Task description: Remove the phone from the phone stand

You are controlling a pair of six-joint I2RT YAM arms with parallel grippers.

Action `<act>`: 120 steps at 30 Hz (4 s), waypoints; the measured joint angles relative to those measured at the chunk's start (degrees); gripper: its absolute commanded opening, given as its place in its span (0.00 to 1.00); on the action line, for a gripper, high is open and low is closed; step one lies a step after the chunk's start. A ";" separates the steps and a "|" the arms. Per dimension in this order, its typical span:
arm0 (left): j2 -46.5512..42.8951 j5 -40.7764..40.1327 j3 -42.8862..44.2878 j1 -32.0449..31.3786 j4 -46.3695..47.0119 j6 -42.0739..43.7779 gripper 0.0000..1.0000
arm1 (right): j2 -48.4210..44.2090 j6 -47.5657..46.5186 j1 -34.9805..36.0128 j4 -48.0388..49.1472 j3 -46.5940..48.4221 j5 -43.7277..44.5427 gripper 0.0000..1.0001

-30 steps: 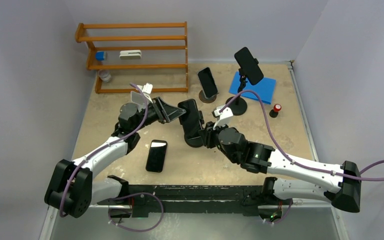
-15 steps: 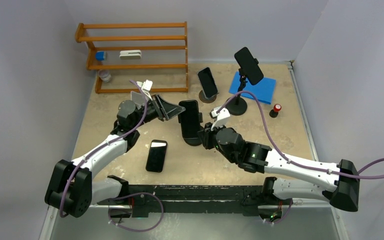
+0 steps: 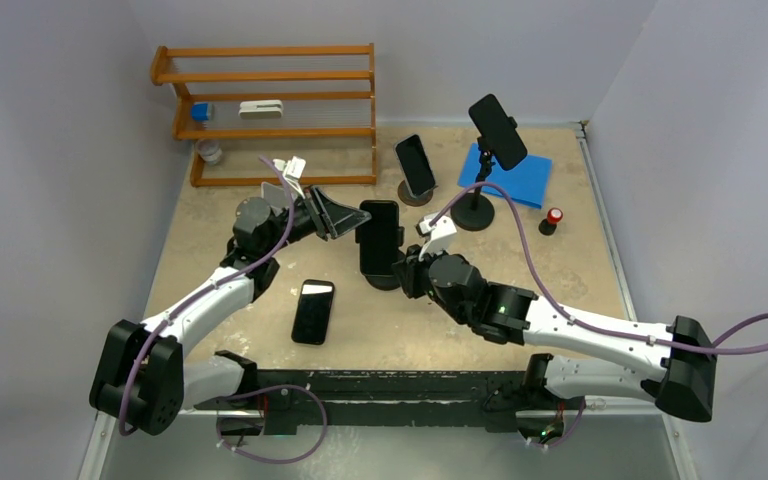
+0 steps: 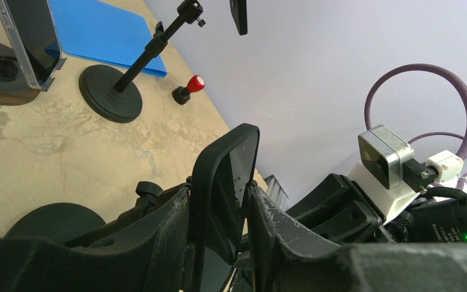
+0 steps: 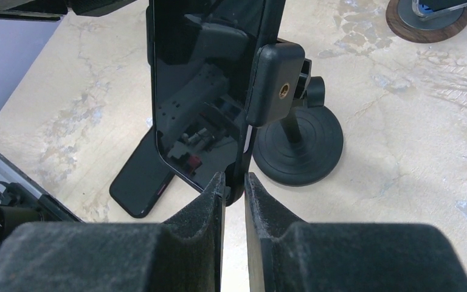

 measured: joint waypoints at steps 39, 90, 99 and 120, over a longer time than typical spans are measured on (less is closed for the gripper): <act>3.98 7.72 9.38 4.13 -11.45 6.64 0.66 | -8.00 -6.10 -1.75 -1.51 0.24 -9.40 0.75; -3.52 -14.08 0.44 -7.10 -8.85 -2.08 0.00 | -1.11 -2.60 -0.96 -4.66 6.01 3.21 0.96; -5.84 -19.06 0.70 -8.55 -13.75 -3.32 0.00 | 4.68 -4.09 0.55 -6.10 9.29 3.30 0.96; -5.99 -19.78 1.46 -8.79 -15.61 -3.19 0.00 | 8.96 -9.42 -3.43 -10.95 12.85 -3.80 0.84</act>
